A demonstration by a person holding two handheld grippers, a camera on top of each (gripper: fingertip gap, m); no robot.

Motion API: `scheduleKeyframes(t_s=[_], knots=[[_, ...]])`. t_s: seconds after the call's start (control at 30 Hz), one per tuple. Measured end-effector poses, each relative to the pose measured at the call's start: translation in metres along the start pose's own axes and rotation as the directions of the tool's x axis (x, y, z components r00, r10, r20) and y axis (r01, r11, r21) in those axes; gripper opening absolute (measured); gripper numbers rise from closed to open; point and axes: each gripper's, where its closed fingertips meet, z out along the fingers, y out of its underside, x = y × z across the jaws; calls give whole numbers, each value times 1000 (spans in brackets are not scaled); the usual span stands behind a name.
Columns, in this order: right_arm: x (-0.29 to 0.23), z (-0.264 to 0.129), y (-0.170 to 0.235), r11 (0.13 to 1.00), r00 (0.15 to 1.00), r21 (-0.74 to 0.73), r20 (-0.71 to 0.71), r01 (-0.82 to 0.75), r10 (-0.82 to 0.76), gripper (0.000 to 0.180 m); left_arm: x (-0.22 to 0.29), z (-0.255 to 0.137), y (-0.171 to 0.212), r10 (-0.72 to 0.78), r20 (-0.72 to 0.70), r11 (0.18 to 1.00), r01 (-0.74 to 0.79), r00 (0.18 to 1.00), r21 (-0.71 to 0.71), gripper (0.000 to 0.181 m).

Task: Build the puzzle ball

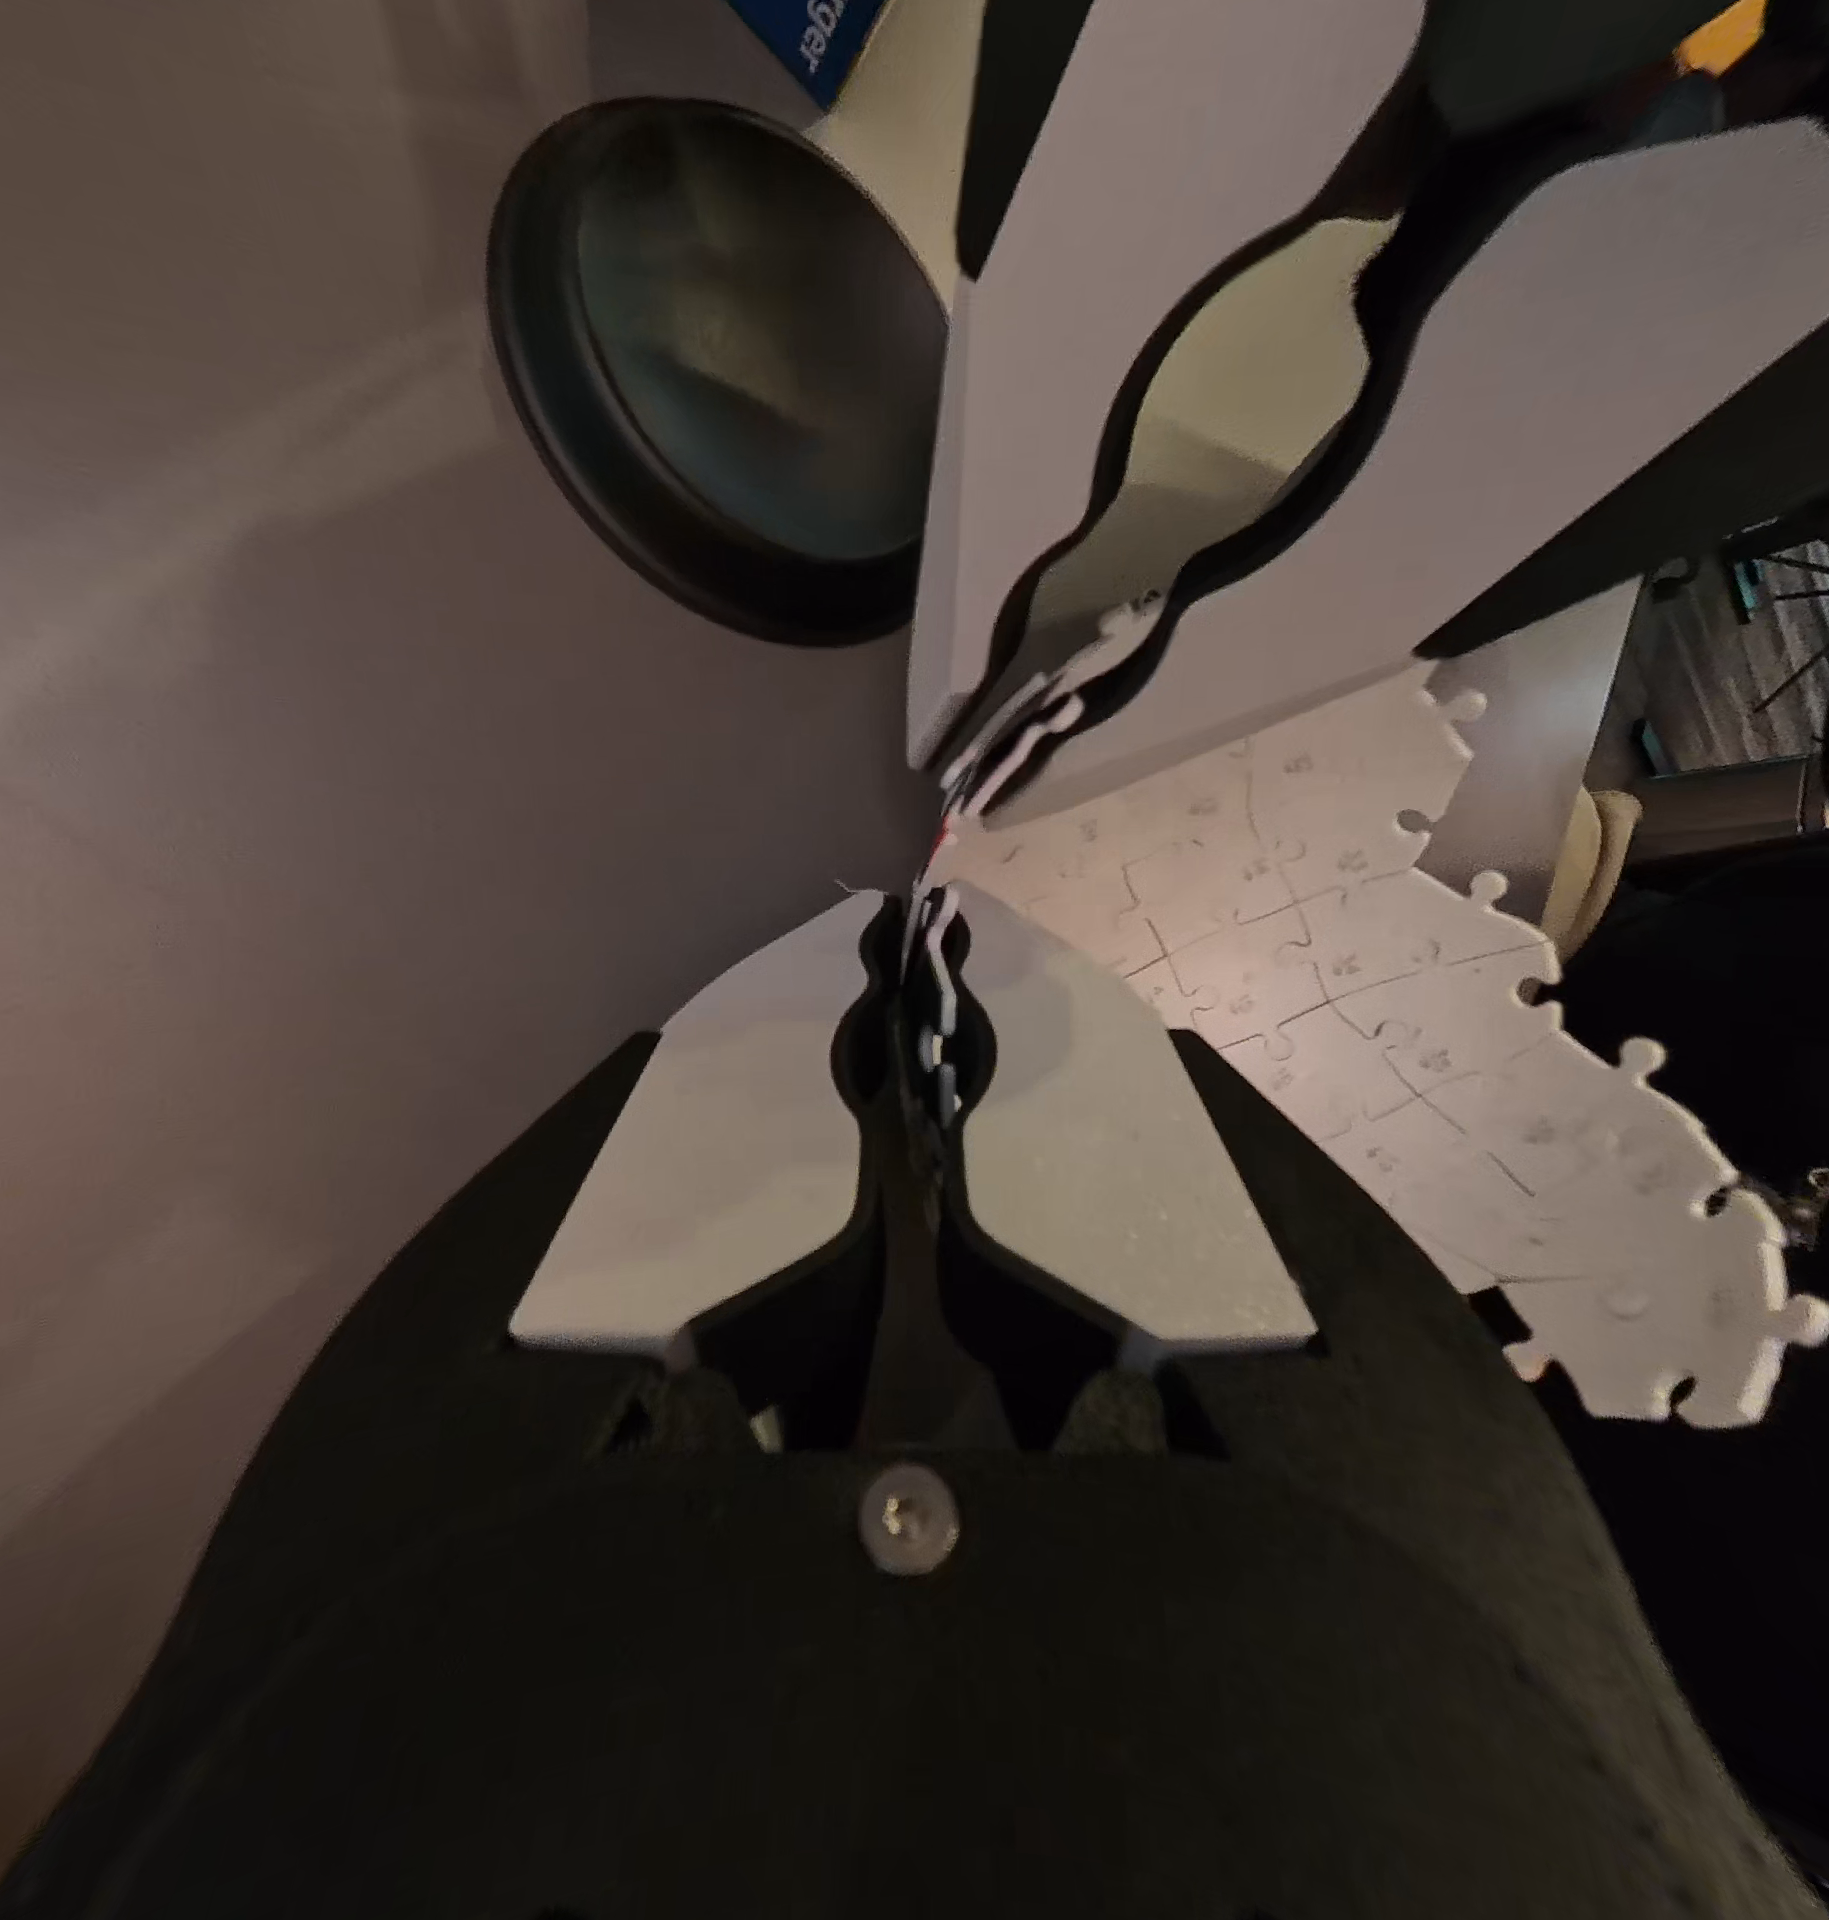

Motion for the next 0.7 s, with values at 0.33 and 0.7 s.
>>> scheduleKeyframes(t_s=[0.33, 0.7], knots=[[-4, -1, 8, 1000, 1000, 30, 28, -3, 2, 2, 3, 1, 0, -8, 0, 1000, 8, 1000, 9, 5], [-3, -2, 7, 998, 999, 43, -11, 46, -46, 1, 3, 0, -2, -32, -4, 999, 32, 999, 6, 6]])
